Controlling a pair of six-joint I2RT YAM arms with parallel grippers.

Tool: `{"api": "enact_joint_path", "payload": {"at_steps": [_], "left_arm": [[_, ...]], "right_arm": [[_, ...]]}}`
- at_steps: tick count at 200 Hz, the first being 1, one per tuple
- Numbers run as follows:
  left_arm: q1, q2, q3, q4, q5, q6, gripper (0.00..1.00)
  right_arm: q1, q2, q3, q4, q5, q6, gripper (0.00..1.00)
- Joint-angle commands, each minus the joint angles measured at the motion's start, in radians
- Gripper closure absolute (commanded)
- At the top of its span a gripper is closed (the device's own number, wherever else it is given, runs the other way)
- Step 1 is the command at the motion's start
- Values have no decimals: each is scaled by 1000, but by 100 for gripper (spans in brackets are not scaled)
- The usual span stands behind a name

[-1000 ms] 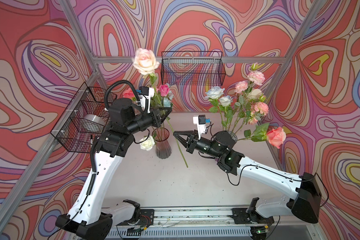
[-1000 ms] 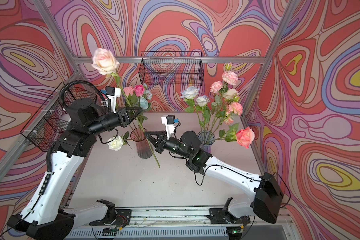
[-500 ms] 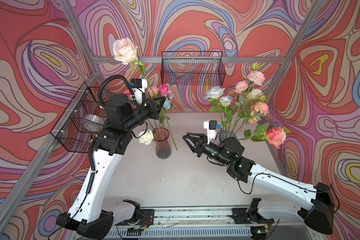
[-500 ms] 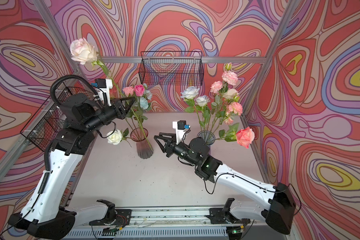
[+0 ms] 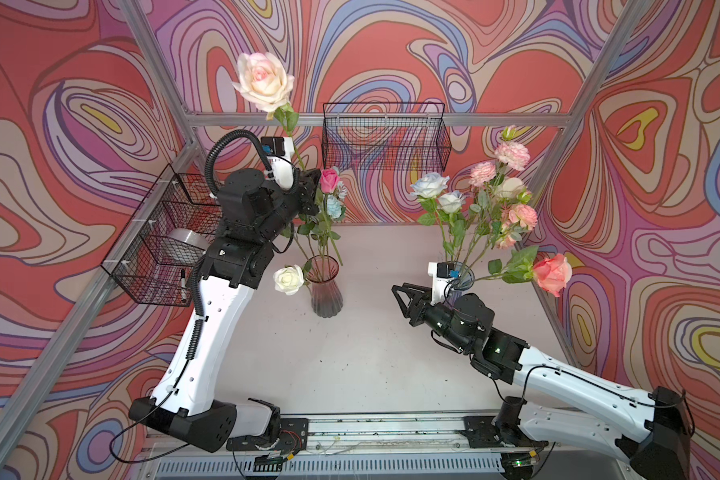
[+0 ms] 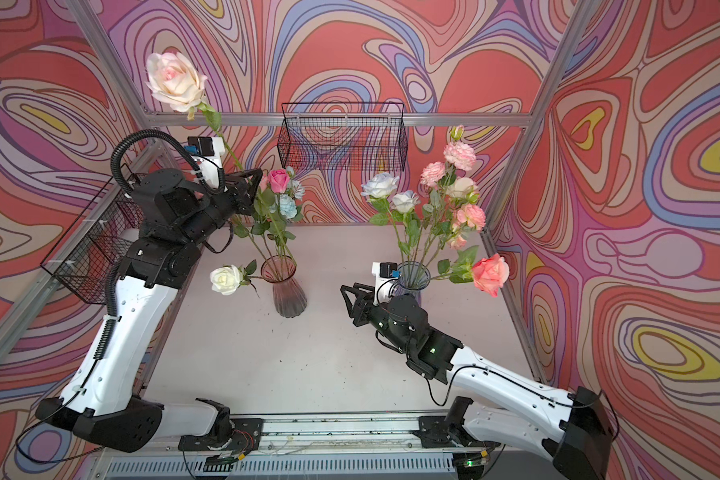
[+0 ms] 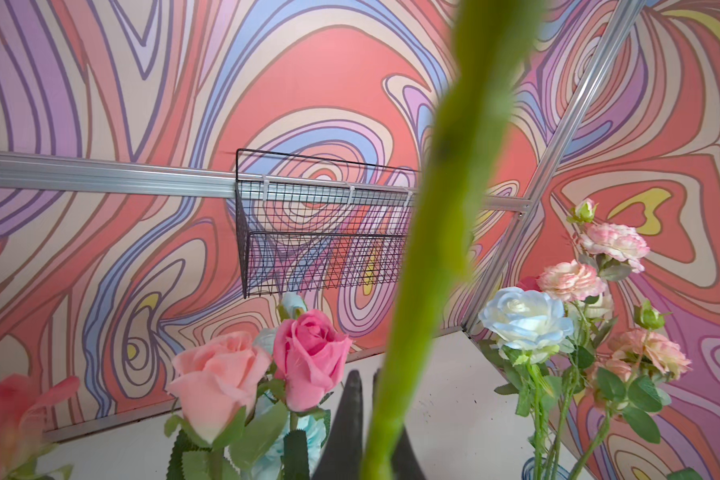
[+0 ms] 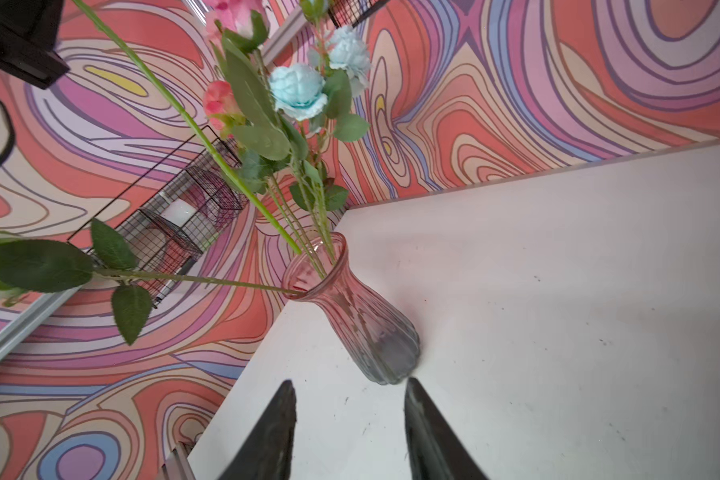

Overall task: Arrange the flowers into the vase
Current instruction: 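Carry the pale rose over the pink vase with the left gripper while the right retracts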

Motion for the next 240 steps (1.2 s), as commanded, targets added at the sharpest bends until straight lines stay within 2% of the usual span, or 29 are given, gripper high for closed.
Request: {"api": "enact_joint_path", "payload": {"at_steps": [1, 58, 108, 131, 150, 196, 240], "left_arm": [[4, -44, -108, 118, -64, 31, 100], [4, 4, -107, 103, -79, 60, 100], [6, 33, -31, 55, -89, 76, 100], [5, 45, 55, -33, -78, 79, 100], [5, 46, 81, -67, -113, 106, 100], [5, 16, -52, -45, -149, 146, 100], [6, -5, -195, -4, -141, 102, 100]], "right_arm": [[1, -26, -12, -32, 35, 10, 56], [0, -29, -38, -26, 47, 0, 55], [1, -12, -46, -18, 29, 3, 55], [1, -2, -56, -8, 30, 10, 55], [0, 8, -65, 13, 21, 21, 54], [1, 39, -74, 41, 15, 26, 54], [-1, 66, -66, 44, 5, 23, 53]]}}
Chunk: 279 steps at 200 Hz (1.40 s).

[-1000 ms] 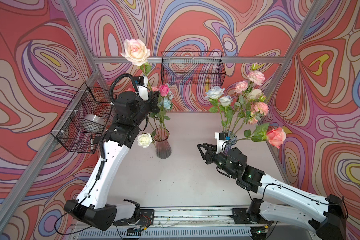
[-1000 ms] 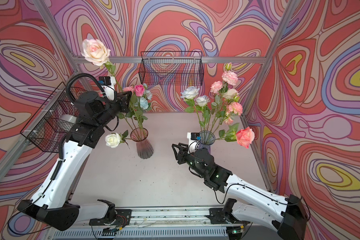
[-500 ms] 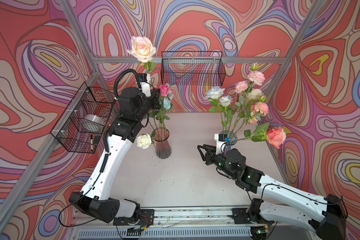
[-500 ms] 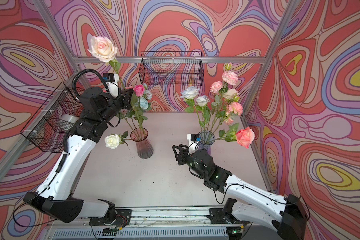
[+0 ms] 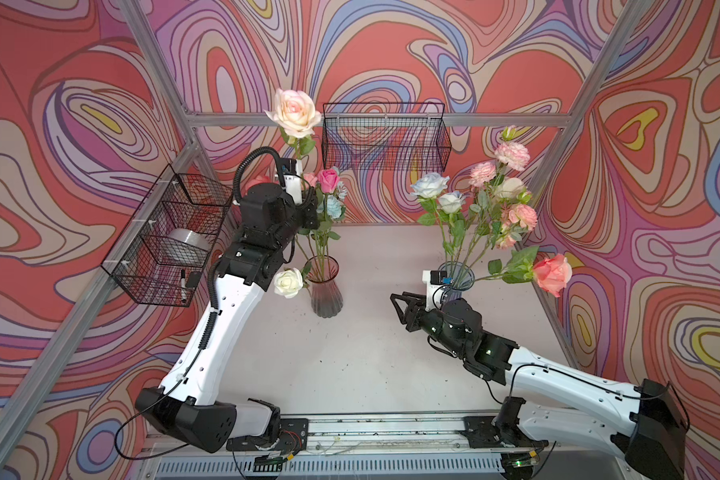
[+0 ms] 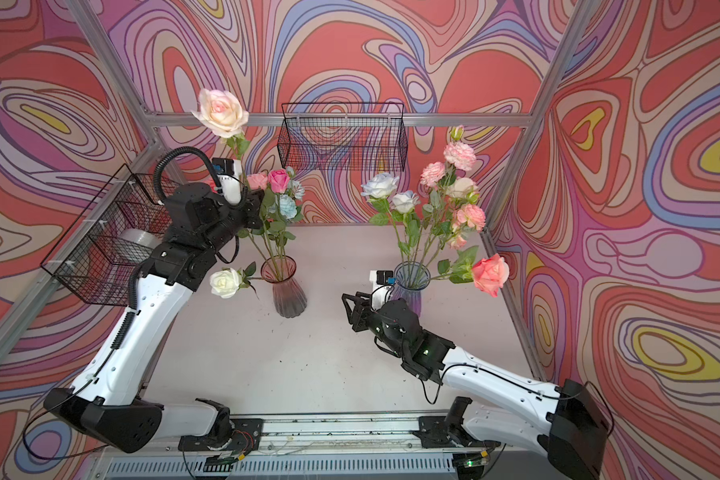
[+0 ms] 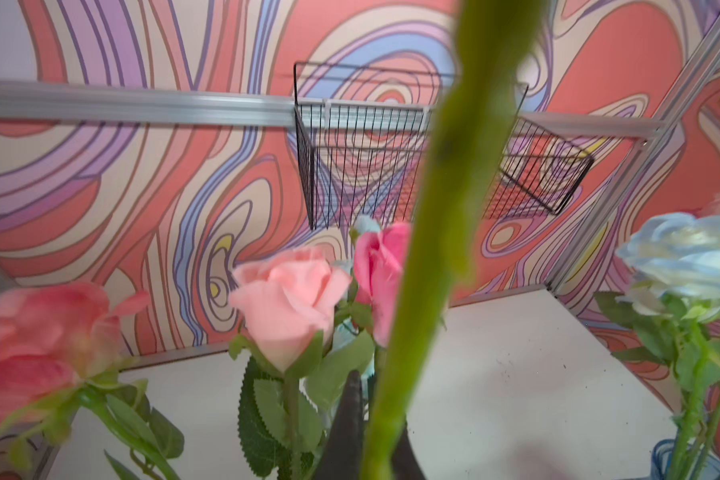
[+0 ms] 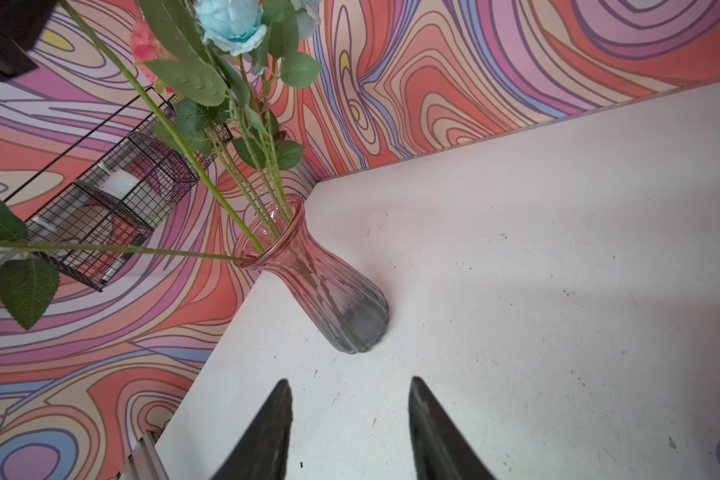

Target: Arrange the flowers into the vase

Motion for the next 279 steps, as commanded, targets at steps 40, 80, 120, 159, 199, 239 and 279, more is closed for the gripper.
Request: {"api": "enact_joint_path", "payload": {"at_steps": [40, 80, 120, 159, 199, 239, 279], "left_arm": [[5, -6, -93, 29, 43, -38, 100], [4, 32, -20, -98, 112, -14, 56], [5, 23, 45, -263, 106, 10, 22], [4, -92, -18, -275, 47, 1, 23], [5, -173, 5, -309, 82, -32, 22], [5, -236, 96, -386, 42, -47, 23], [5, -407, 31, -461, -113, -72, 22]], "right_arm": [[0, 41, 3, 21, -23, -6, 53], [-1, 56, 7, 22, -23, 3, 53], [-2, 72, 25, 17, -32, 12, 53], [-2, 92, 36, 20, -50, 27, 53], [-2, 100, 44, 11, -57, 34, 53], [-2, 96, 85, -72, -38, 8, 53], [-2, 56, 159, -242, -9, -53, 53]]}}
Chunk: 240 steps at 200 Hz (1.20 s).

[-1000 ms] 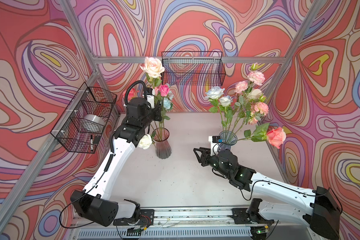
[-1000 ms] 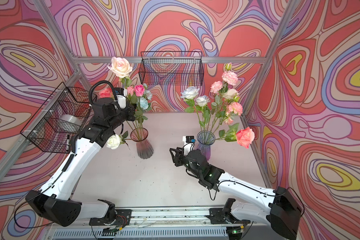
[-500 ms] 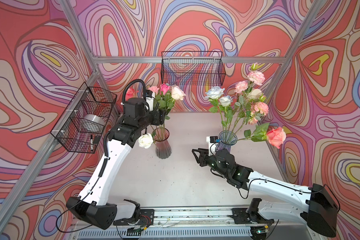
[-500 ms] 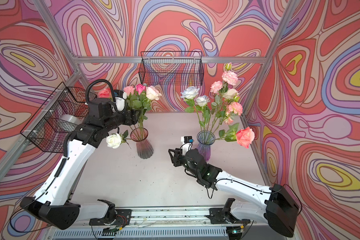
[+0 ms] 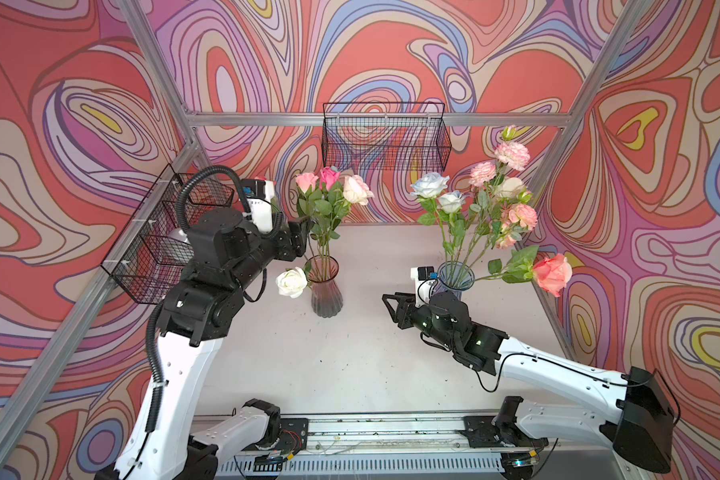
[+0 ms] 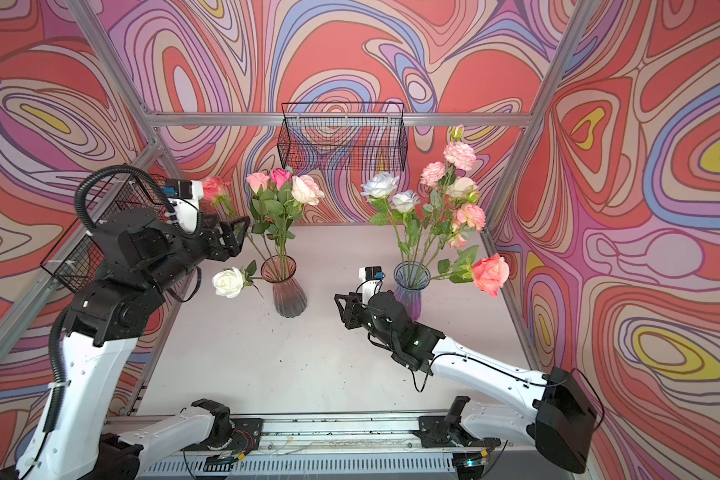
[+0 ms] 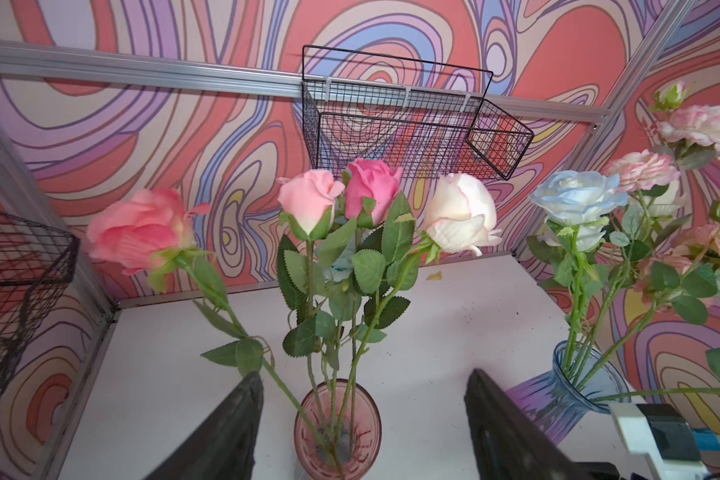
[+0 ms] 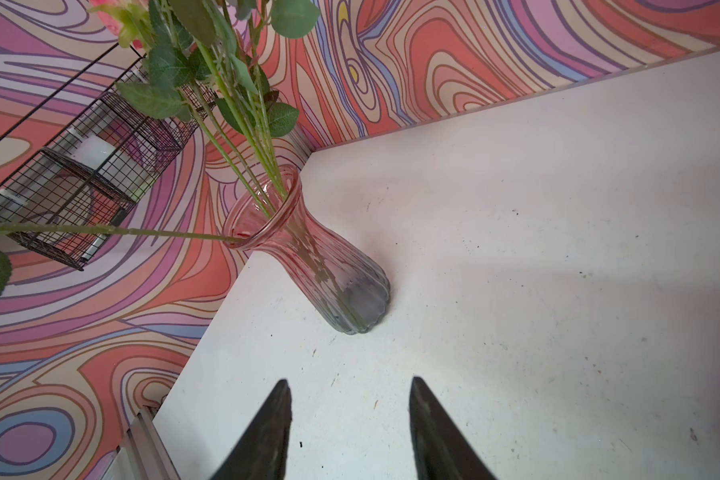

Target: Arrange the flowers into the vase

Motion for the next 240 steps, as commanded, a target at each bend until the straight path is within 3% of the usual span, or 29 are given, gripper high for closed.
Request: {"api": "enact_joint_path", "payload": {"at_steps": [1, 35, 58, 78, 101, 129, 145, 160, 202, 226, 240], "left_arm": [[6, -121, -43, -84, -121, -26, 22], [5, -340, -225, -102, -248, -80, 19], [4, -467, -343, -122, -301, -128, 13], [5, -529, -414, -154, -310, -156, 12], [3, -567, -520, -184, -340, -242, 14], [5, -605, -699, -189, -398, -450, 22], [6, -617, -792, -161, -395, -533, 26], [5, -602, -867, -111, -394, -580, 27], [47, -436, -973, 104, -306, -636, 36], [195, -302, -1028, 298, -76, -679, 42], [286, -223, -1071, 430, 64, -725, 45]], "right_arm": [[-3, -36, 50, -128, 30, -52, 53], [-2, -88, 74, -232, 43, -79, 52], [-2, -135, 88, -316, 26, -80, 44], [-2, -179, 98, -395, -16, -81, 44], [-3, -203, 95, -542, 54, -32, 45], [-2, -248, 1, -649, 145, 99, 54], [-2, -290, -76, -697, 175, 210, 63], [-2, -335, -137, -739, 188, 284, 79], [-7, -375, -199, -809, 222, 341, 99], [-17, -391, -226, -848, 257, 406, 100], [-40, -411, -241, -889, 270, 441, 93]]}}
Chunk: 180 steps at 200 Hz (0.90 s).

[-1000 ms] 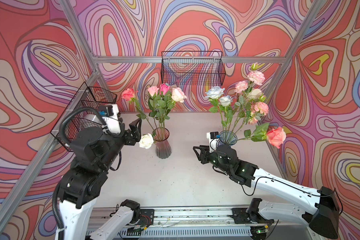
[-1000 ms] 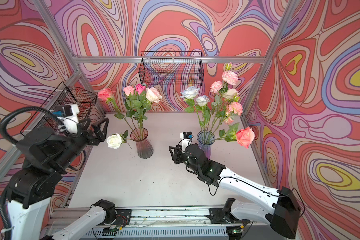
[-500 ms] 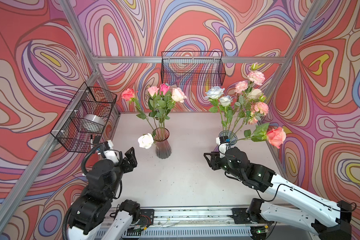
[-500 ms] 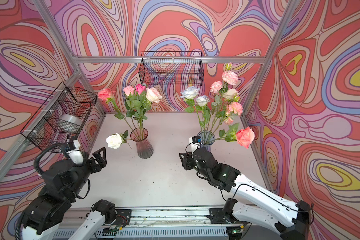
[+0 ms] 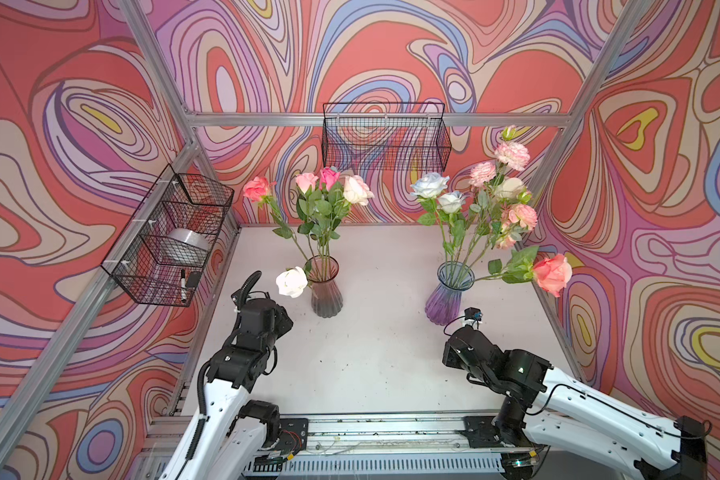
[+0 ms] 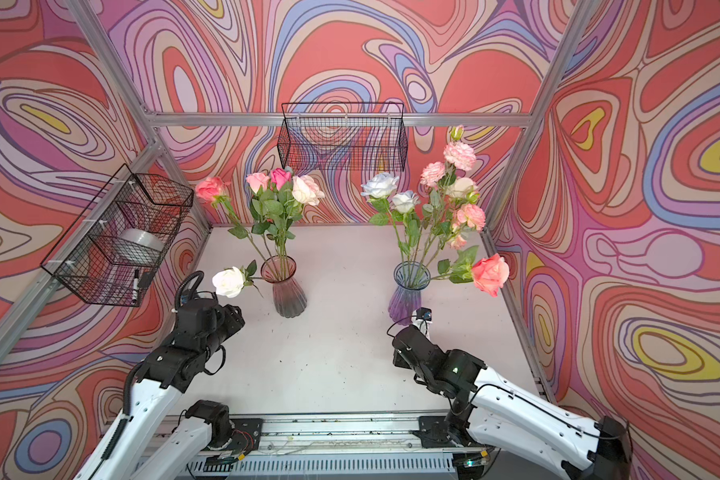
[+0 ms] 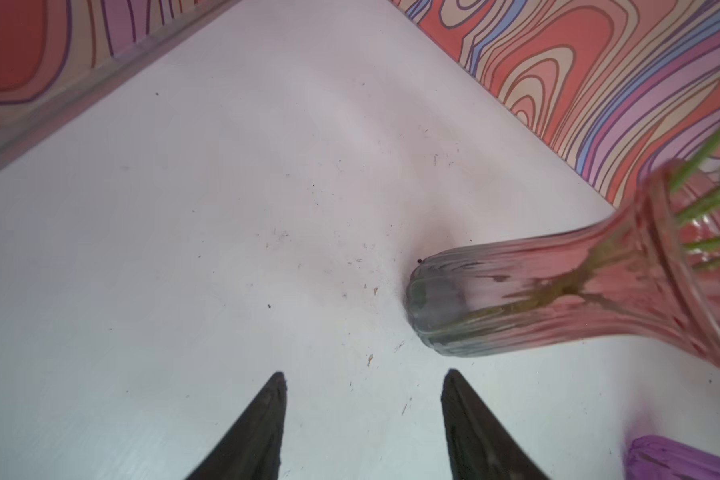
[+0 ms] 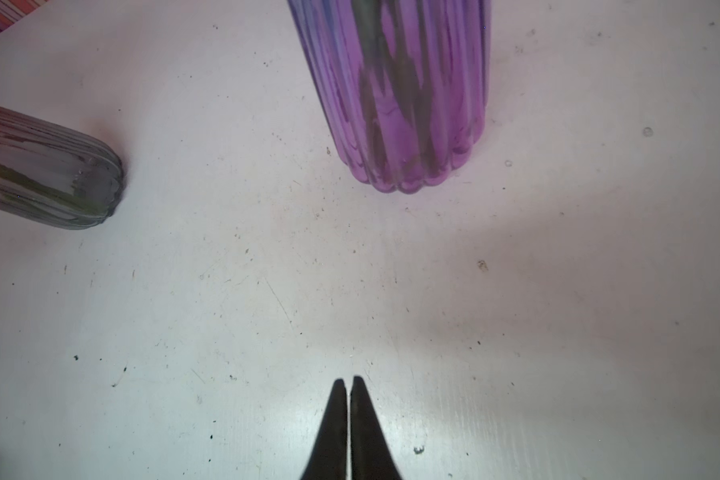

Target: Arrange the flowers into the vase

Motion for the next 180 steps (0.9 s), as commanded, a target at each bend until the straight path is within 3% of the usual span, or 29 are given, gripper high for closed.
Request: {"api": "enact_joint_path", "payload": {"at_steps": [1, 27, 55, 67, 100, 137, 180], "left_arm": [[126, 100, -60, 275, 251, -108, 46], [173, 248, -56, 395, 299, -138, 43], [204, 474, -6, 519, 395, -143, 44], [206, 553, 28, 536, 405, -119, 44], [223, 648, 33, 625, 414, -135, 43], [221, 759, 47, 705, 476, -142, 44], [216, 862, 65, 781, 542, -141, 44]], "right_arm": [[-30, -32, -31, -90, 59, 92, 92], [-109, -45, -36, -118, 32, 87, 77], [-217, -14, -29, -94, -15, 63, 67], [-277, -1, -24, -35, -82, 47, 66], [-470, 41, -39, 55, -117, 1, 66], [-781, 124, -143, 323, -383, -78, 69], [-859, 277, -109, 525, -460, -118, 70]]}}
